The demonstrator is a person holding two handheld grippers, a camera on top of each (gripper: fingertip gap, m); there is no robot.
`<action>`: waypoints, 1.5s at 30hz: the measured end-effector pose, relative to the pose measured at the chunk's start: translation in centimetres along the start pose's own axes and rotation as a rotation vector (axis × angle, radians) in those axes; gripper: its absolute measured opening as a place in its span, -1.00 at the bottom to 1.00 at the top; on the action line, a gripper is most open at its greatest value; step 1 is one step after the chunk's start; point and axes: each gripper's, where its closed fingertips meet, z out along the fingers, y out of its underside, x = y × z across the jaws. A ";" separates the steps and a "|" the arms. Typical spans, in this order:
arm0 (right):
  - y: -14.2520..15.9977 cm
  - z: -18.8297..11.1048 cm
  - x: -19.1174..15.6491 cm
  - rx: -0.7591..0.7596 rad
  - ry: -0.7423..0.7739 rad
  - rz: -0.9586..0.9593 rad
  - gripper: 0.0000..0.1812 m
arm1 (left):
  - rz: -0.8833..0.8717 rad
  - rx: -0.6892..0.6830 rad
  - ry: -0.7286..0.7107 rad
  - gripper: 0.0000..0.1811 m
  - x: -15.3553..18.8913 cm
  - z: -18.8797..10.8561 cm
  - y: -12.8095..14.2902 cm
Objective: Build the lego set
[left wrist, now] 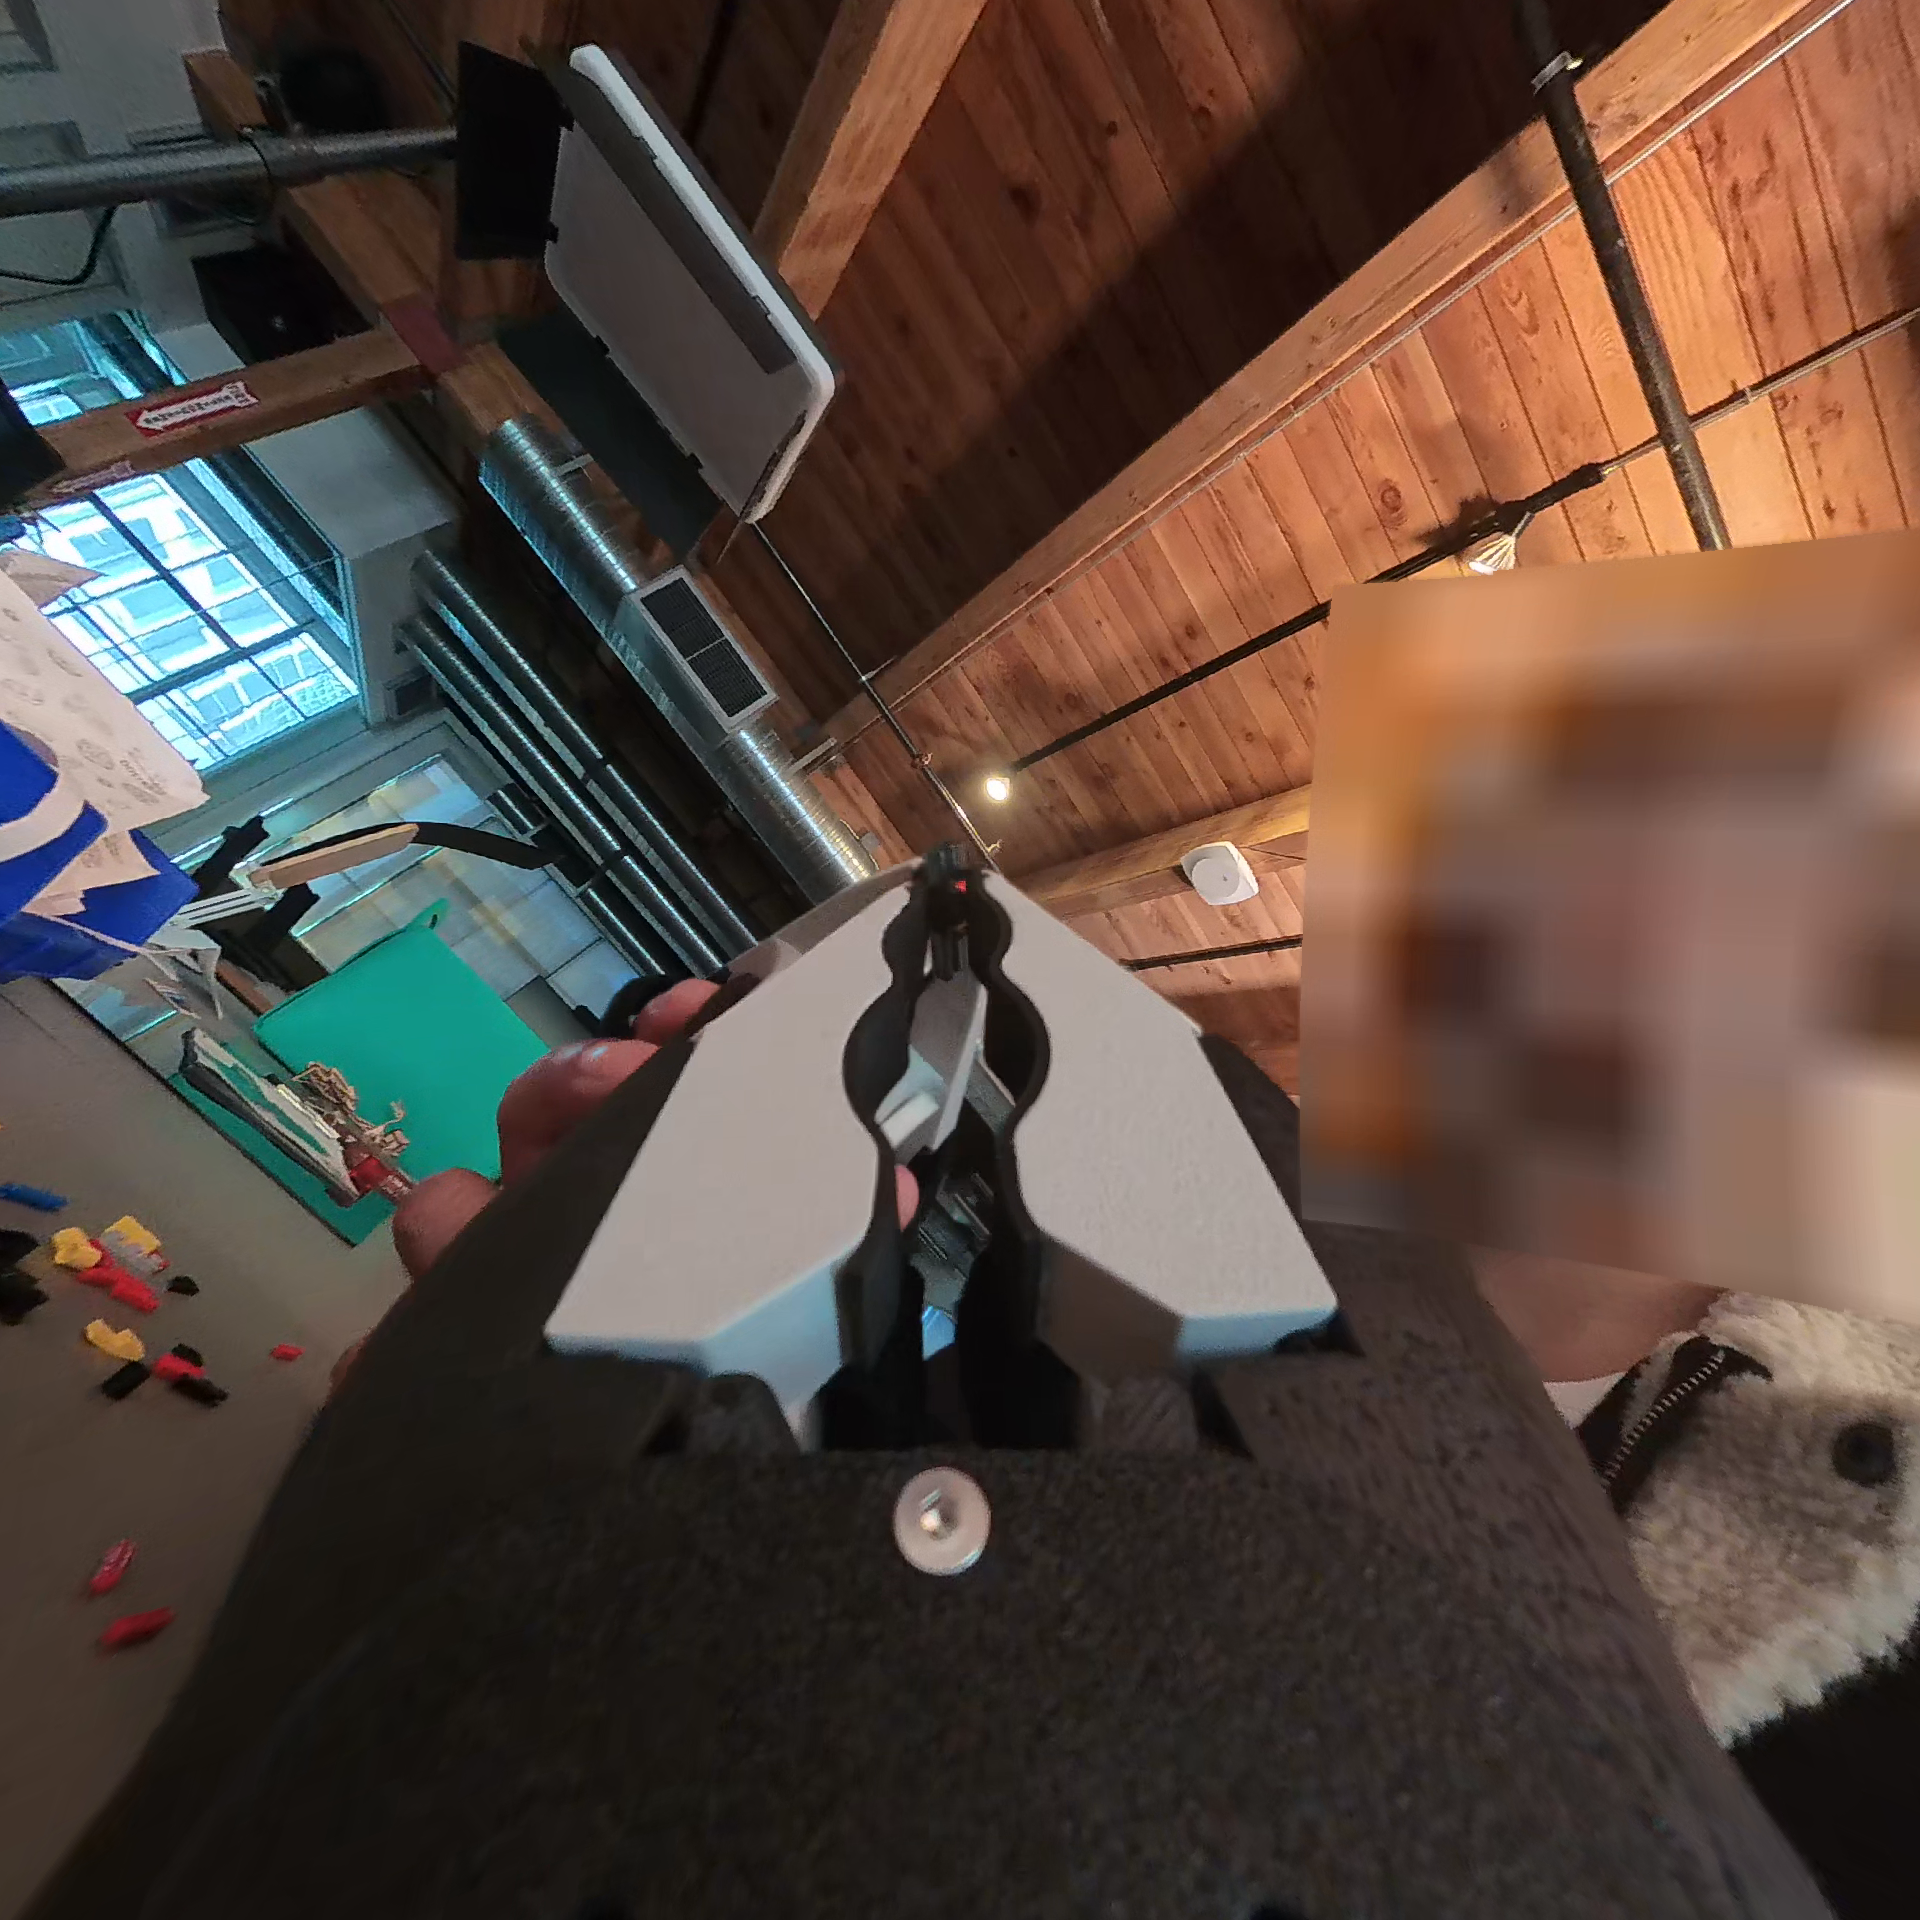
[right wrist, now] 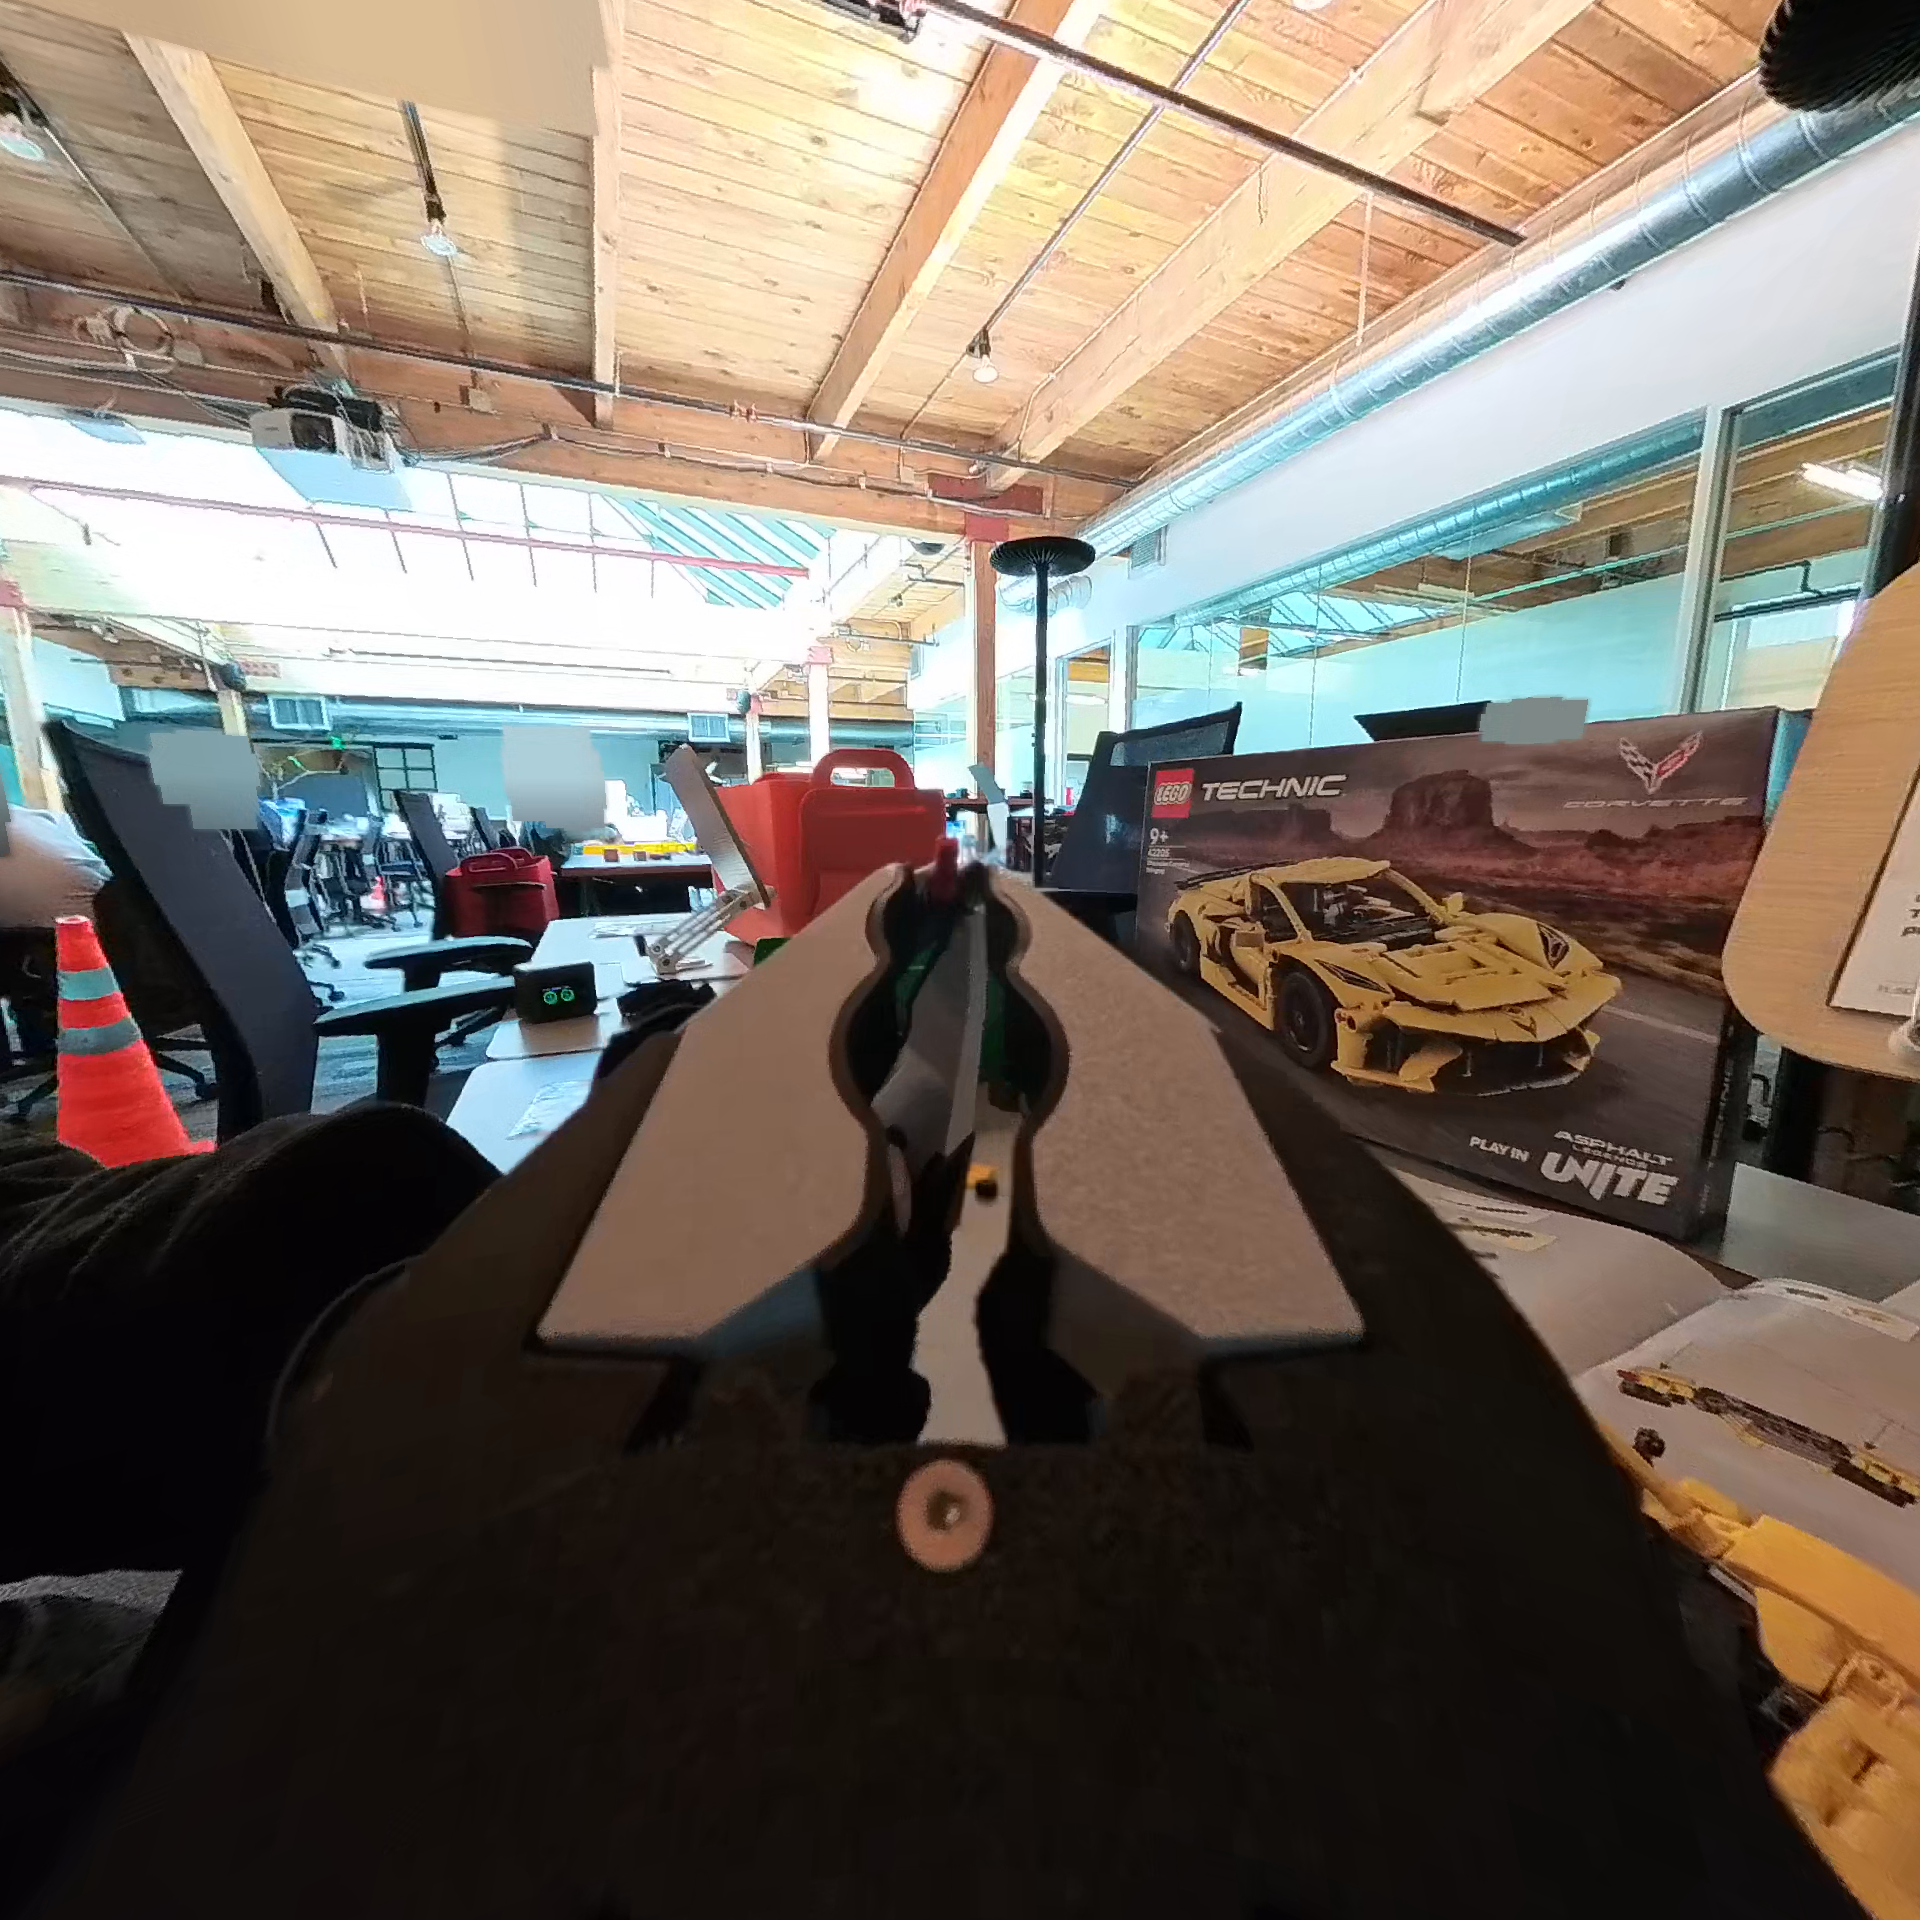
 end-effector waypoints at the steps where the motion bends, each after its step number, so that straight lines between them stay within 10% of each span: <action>1: 0.1 0.0 0.1 -0.010 0.009 -0.017 -0.88 | 0.003 0.007 -0.008 -0.93 -0.1 -0.1 -0.1; 10: 1.9 -0.2 2.0 -0.286 0.284 -0.488 -0.71 | 0.198 0.081 -0.255 -0.94 -2.7 -1.6 -1.8; 30: 4.5 0.4 2.8 -0.433 0.345 -0.692 -0.55 | 0.126 0.092 -0.268 -0.93 -3.5 -1.7 -1.3; 45: 3.7 -1.3 -0.5 -0.459 -0.145 -0.490 -0.67 | 0.078 -0.349 -0.245 -0.93 -1.6 -2.2 2.3</action>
